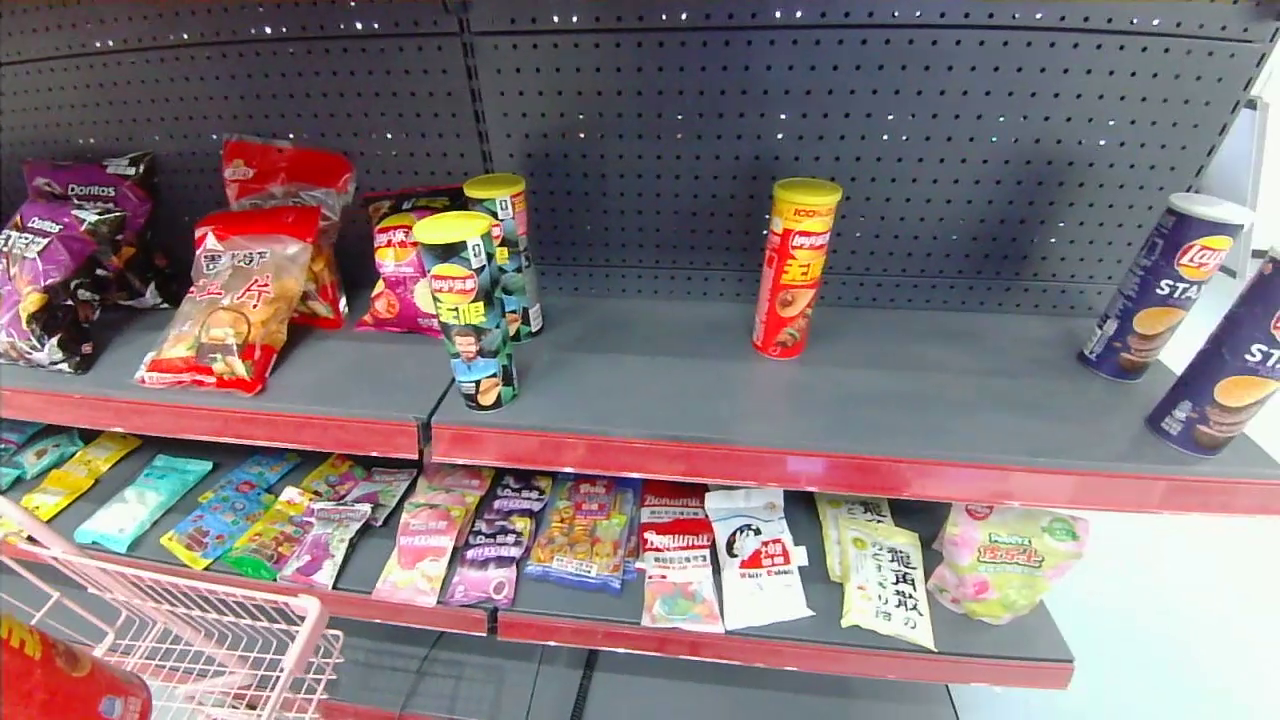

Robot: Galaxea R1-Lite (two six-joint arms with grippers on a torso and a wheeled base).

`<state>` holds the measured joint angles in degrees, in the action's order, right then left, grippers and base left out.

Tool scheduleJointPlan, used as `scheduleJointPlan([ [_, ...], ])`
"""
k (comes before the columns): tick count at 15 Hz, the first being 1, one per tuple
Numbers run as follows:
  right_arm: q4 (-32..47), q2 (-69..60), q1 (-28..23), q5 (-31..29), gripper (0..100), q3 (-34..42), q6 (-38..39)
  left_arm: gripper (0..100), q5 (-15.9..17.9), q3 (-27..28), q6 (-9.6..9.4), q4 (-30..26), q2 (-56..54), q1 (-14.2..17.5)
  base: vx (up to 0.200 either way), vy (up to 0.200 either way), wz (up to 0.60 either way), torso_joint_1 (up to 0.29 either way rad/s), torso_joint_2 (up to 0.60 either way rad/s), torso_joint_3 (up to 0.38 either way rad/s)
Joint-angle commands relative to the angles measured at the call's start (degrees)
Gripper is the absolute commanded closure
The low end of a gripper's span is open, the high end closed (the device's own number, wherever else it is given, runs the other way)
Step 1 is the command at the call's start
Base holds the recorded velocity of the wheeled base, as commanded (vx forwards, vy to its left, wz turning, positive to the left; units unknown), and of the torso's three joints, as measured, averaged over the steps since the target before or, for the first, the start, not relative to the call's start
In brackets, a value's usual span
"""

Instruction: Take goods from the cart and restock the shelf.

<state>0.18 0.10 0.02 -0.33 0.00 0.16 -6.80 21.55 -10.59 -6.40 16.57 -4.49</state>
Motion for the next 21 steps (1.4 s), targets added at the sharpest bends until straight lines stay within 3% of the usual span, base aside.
scheduleJointPlan([
  [1, -0.01, -0.01, -0.02, -0.02, 0, 0.0, -0.07, 100, -0.14, 0.51, -0.13, -0.02, 0.4, -0.08, 0.0, 0.0, 0.0, 0.0, 0.0, 0.0],
  [4, -0.01, -0.01, -0.02, 0.07, 0, 0.0, -0.25, 100, -0.05, 0.42, -1.27, 0.07, -0.04, -0.08, 0.133, 0.0, 0.0, 0.002, 0.0, -0.002],
  [8, -0.01, -0.01, -0.02, 0.07, 0, 0.0, -0.25, 100, 0.39, 0.42, -1.45, 0.07, -0.04, -0.08, 0.2, 0.0, 0.0, -0.002, 0.0, 0.0],
  [10, -0.01, -0.01, -0.02, 0.07, 0, 0.0, -0.16, 100, 0.83, 0.86, -1.45, 0.16, -0.57, -0.26, 0.0, 0.0, 0.0, 0.0, 0.0, 0.0],
  [13, -0.01, 0.08, 0.06, 0.15, 0, -0.09, -0.33, 100, 6.54, 0.6, -1.36, -0.89, -4.61, -1.31, 0.0, 0.0, 0.0, 0.0, 0.0, 0.0],
  [15, -0.01, -0.01, -0.02, 0.33, 0, 0.0, -0.33, 100, 6.98, 0.6, -1.18, -4.5, -6.81, -1.23, 0.0, 0.0, 0.0, 0.0, 0.0, 0.0],
  [17, -0.62, -0.01, -0.02, 1.82, 0, -0.62, -0.95, 100, 7.24, 0.33, 0.13, -5.29, -7.69, -1.31, 0.0, 0.0, 0.0, 0.0, 0.0, 0.0],
  [18, -0.36, 4.91, 0.59, 8.06, 0, -9.76, -0.25, 100, 7.33, 0.51, 1.72, -5.11, -7.43, -1.31, 0.0, 0.0, 0.0, 0.0, 0.0, 0.0],
  [20, -0.09, 21.96, 2.17, 11.75, 0, -23.82, 1.25, 100, 7.51, 1.03, 4.53, -4.76, -5.4, -1.4, 0.0, 0.0, 0.0, 0.0, 0.0, 0.0],
  [21, -0.01, 27.59, 4.19, 14.57, 0, -27.25, 0.9, 100, 8.65, 1.39, 4.62, -4.76, -4.61, -1.4, 0.0, 0.0, 0.0, 0.0, 0.0, 0.0],
])
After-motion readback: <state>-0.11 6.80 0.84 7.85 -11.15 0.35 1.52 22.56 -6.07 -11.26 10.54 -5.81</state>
